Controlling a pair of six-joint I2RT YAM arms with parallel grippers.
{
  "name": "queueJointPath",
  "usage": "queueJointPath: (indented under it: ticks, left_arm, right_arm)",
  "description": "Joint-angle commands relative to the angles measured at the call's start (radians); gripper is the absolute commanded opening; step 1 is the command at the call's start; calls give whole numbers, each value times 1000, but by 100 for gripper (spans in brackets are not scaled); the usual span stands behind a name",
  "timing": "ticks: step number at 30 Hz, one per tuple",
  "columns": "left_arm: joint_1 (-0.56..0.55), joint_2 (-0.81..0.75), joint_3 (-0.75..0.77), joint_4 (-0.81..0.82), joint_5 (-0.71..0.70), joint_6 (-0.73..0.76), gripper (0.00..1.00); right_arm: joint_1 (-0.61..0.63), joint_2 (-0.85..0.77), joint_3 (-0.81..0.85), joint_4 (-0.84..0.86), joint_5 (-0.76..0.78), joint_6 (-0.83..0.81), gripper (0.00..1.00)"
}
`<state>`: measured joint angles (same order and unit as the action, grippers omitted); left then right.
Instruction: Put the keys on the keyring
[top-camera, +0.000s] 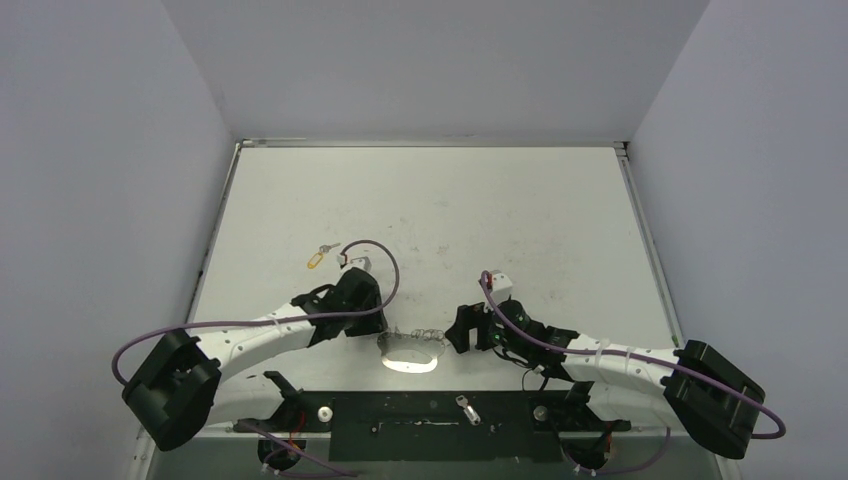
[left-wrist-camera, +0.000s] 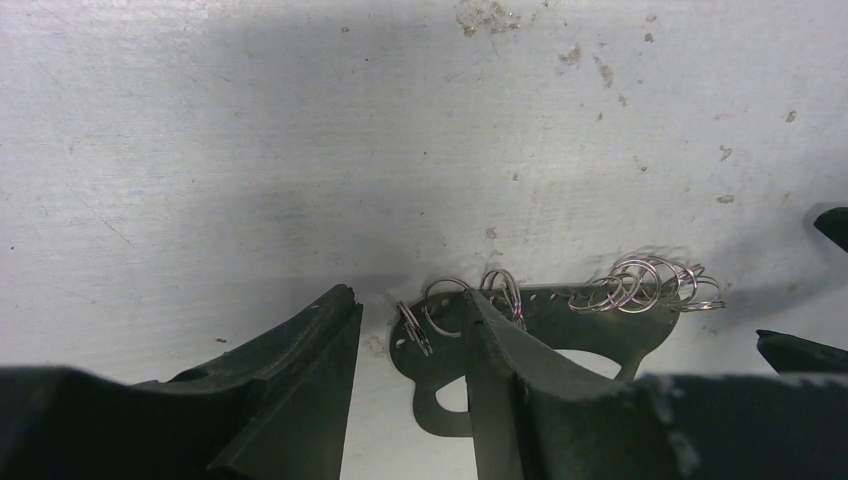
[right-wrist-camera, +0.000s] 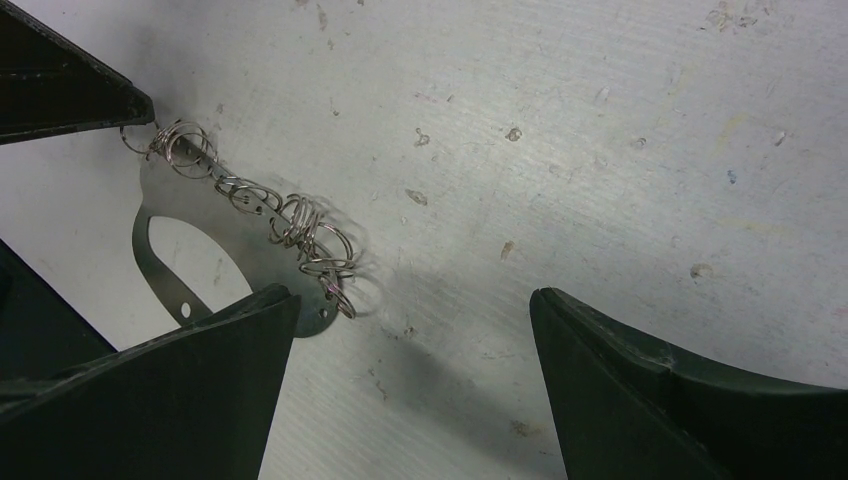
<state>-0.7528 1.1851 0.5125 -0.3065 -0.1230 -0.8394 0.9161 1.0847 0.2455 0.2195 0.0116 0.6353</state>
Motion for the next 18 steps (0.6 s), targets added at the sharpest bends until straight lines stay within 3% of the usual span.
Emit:
queueJointPath:
  ticks: [1,3,7,14,18]
  left_arm:
    - [5,43,74,-69,19,26,40]
    - [5,57,77,-73,27,30,36]
    - [5,76,81,-78,35,46,18]
    - [5,75,121,-134,17,108,0]
    - [4,53,150,-155,11,161,0]
  right_arm:
    - [-12,3,36,9,4,-16,89]
    - [-17,10,38,9,5,-17,89]
    - [-24,13,48,2,2,-20,89]
    - [-38,-14,62,-29,-2,-37,90]
    - [-44,-47,72,-46,-4,-59,92]
